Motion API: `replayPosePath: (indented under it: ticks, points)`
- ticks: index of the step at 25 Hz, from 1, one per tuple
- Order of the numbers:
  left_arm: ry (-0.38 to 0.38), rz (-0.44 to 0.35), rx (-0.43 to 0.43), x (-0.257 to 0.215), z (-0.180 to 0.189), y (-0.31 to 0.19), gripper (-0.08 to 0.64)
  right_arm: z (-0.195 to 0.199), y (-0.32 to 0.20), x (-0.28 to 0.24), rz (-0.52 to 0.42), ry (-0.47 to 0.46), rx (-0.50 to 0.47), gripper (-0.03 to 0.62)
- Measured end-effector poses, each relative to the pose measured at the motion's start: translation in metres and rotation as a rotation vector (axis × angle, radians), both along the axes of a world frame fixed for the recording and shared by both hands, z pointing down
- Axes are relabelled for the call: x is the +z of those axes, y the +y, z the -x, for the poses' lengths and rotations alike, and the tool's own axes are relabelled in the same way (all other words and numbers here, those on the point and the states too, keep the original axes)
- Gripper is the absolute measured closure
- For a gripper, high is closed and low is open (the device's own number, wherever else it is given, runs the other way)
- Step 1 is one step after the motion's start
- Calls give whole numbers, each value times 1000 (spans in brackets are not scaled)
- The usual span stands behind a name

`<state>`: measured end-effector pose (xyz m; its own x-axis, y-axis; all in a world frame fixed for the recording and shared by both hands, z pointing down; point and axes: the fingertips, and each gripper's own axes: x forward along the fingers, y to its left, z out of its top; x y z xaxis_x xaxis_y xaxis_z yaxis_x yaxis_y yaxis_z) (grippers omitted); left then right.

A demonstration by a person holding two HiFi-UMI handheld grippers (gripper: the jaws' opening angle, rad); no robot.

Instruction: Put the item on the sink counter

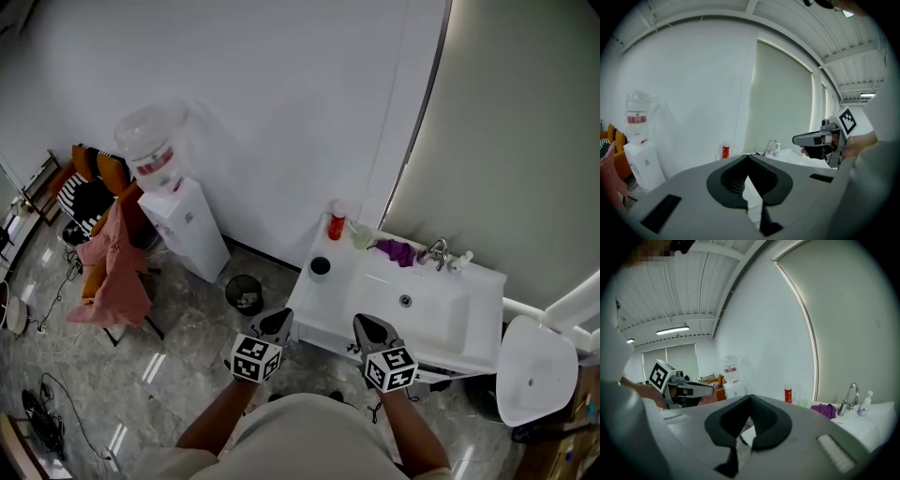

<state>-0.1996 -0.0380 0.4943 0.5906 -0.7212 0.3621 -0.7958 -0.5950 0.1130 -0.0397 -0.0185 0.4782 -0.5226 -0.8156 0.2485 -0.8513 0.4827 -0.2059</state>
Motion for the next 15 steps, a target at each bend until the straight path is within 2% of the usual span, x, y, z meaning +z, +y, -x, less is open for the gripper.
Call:
replayPosePath:
  ticks: [15]
  points:
    - [-5,6,20,-1,-11,-3,553,-2,-7,-7,-15,-10,-17,581]
